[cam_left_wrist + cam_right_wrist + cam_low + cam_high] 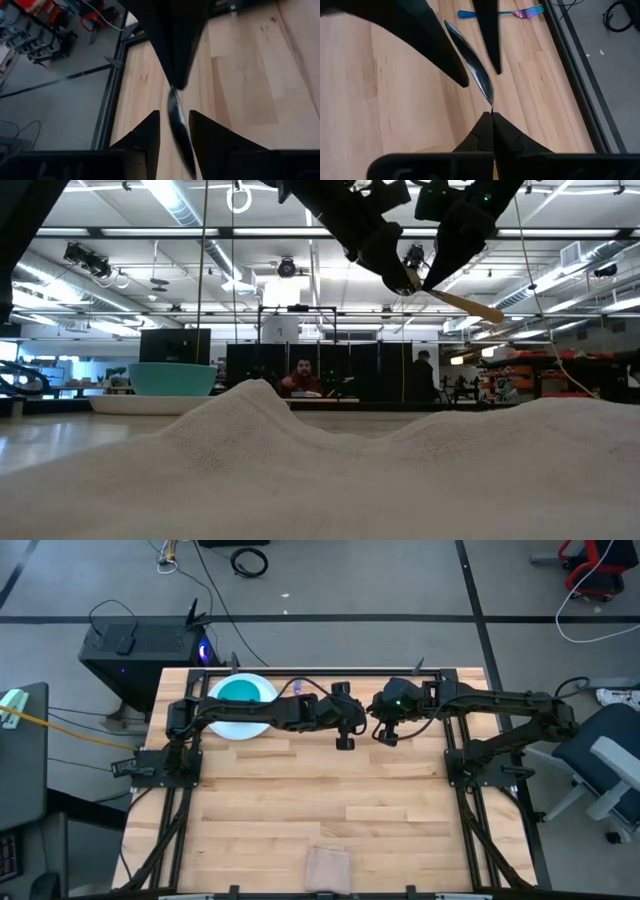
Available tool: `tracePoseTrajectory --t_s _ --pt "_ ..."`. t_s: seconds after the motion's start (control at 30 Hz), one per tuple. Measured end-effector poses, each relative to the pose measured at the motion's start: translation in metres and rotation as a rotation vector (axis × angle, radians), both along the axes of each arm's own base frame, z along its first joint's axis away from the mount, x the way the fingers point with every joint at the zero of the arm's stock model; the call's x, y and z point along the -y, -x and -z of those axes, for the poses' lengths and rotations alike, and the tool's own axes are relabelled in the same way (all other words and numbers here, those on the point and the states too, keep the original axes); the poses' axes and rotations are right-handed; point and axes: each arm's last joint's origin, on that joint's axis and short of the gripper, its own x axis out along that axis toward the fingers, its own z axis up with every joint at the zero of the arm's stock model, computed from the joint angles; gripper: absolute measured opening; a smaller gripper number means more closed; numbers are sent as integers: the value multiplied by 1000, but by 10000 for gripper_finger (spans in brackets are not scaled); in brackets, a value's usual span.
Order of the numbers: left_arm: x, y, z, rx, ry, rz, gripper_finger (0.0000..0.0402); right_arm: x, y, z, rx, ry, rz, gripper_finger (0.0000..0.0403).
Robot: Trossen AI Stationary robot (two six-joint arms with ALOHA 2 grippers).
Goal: Set table place
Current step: Put the yellow spoon on the blue bowl
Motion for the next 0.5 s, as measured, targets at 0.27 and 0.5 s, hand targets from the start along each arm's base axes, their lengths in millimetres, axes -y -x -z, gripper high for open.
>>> tracePoseTrajectory --t_s 0.27,0.5 --pt "-1 0 1 -5 -6 -9 29 0 0 0 1 -8 -1 0" --pt "-1 0 1 -14 -9 2 12 0 0 0 1 -4 -4 0"
